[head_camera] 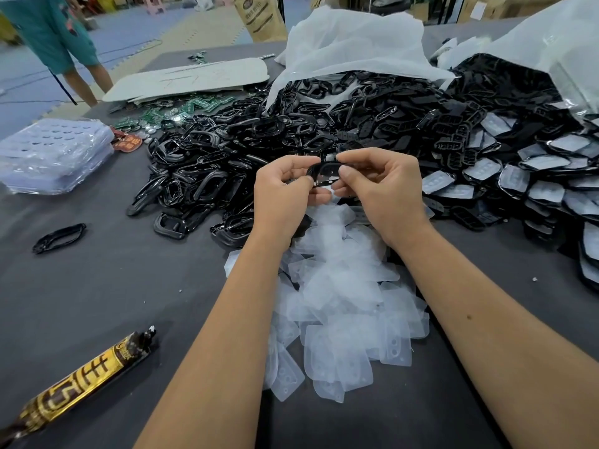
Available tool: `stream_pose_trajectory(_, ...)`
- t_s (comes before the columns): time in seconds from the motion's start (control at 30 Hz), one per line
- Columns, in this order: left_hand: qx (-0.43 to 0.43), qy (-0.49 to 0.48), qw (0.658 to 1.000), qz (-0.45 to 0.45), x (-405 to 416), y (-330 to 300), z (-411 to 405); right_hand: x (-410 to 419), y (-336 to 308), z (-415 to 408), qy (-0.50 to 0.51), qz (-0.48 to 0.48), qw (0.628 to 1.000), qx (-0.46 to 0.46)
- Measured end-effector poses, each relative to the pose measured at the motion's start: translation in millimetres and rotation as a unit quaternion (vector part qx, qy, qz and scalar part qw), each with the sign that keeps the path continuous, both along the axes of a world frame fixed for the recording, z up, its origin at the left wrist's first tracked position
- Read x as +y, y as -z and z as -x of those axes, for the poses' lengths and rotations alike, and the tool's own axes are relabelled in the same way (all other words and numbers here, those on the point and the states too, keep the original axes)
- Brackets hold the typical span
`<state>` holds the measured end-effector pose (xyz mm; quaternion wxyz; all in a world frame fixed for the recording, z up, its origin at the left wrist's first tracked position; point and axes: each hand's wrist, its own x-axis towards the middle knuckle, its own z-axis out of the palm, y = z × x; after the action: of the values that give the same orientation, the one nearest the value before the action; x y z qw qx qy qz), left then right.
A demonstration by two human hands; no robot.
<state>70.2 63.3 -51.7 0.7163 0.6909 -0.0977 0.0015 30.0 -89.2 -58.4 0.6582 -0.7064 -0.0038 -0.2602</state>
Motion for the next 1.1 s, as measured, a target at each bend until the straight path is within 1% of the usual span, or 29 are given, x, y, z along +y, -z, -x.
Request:
stream_pose_trajectory(0.17, -0.005, 0.010, 1.000, 0.001, 0.1, -1.4, 1.2, 0.3, -0.4, 1.7, 0.005, -0.023, 1.000, 0.003)
stream_pose_trajectory(0.4, -0.023, 0.003, 1.000, -0.017, 0.0, -1.4, 2.0, 0.9, 0.8, 0.4, 0.016, -0.004, 1.000, 0.023)
stream_pose_trajectory(0.57, -0.029, 0.005, 0.999, -0.032, -1.6, -2.7, 5.4, 3.5, -1.5, 3.0, 0.057, 0.053, 0.997, 0.028)
stream_pose_trajectory(0.7, 0.006, 0.017, 1.000, 0.009, 0.0, -3.2, 5.5, 2.0, -1.8, 2.6, 0.129, 0.117, 0.984, 0.041)
stream_pose_trajectory(0.73, 0.015, 0.021, 0.999, 0.025, 0.7, -3.5, 5.4, 0.6, -2.7, 2.6, 0.123, 0.101, 0.986, 0.053)
stream_pose_trajectory(0.83, 0.039, 0.034, 0.996, 0.073, 1.6, -5.1, 4.7, 0.1, -6.8, 3.6, 0.012, -0.029, 0.997, 0.071)
stream_pose_trajectory(0.87, 0.045, 0.039, 0.995, 0.086, 0.9, -5.8, 4.7, 0.1, -7.7, 3.9, -0.010, -0.047, 0.997, 0.067)
stream_pose_trajectory(0.97, 0.066, 0.051, 0.991, 0.107, -1.6, -7.6, 6.7, -0.3, -10.2, 5.6, -0.031, -0.076, 0.995, 0.058)
stream_pose_trajectory(1.1, 0.084, 0.062, 0.988, 0.115, -3.5, -9.5, 9.1, -1.0, -11.2, 7.3, -0.029, -0.095, 0.994, 0.054)
